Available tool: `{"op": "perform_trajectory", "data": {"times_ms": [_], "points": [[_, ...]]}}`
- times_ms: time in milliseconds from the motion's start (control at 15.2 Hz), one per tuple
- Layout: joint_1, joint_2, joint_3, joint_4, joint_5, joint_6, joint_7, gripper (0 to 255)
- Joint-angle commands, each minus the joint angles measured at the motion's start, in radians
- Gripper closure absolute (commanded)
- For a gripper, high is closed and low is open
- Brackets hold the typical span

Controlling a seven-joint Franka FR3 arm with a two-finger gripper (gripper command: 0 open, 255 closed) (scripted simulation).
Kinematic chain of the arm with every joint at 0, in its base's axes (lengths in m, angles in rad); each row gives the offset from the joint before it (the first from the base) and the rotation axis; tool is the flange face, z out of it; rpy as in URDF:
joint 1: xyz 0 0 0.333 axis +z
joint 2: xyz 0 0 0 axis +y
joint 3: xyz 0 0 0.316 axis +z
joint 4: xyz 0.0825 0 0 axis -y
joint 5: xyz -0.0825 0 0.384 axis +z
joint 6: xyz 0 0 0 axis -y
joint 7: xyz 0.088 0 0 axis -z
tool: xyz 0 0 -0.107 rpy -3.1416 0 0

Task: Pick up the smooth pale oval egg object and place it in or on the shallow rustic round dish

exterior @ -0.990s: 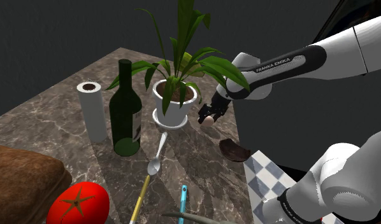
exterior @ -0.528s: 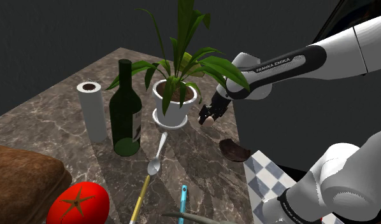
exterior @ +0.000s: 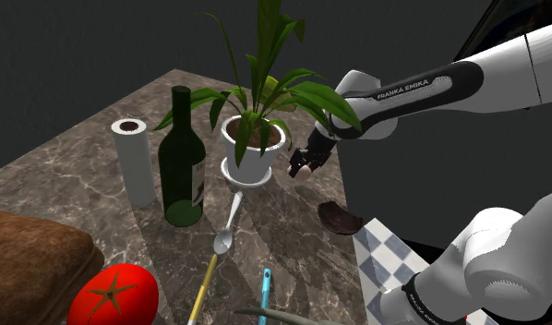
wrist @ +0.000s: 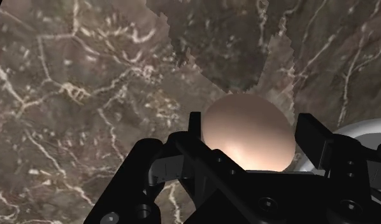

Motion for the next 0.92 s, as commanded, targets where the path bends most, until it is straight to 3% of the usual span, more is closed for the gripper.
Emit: {"op": "perform_trajectory", "data": {"times_ms": [0,858], "points": [[-0.004,-0.020,0.000,0.011,-0.012,-0.031,0.010,255],[-0.020,-0.127,0.007,0.098,-0.062,-0.220,0.068,255]]}}
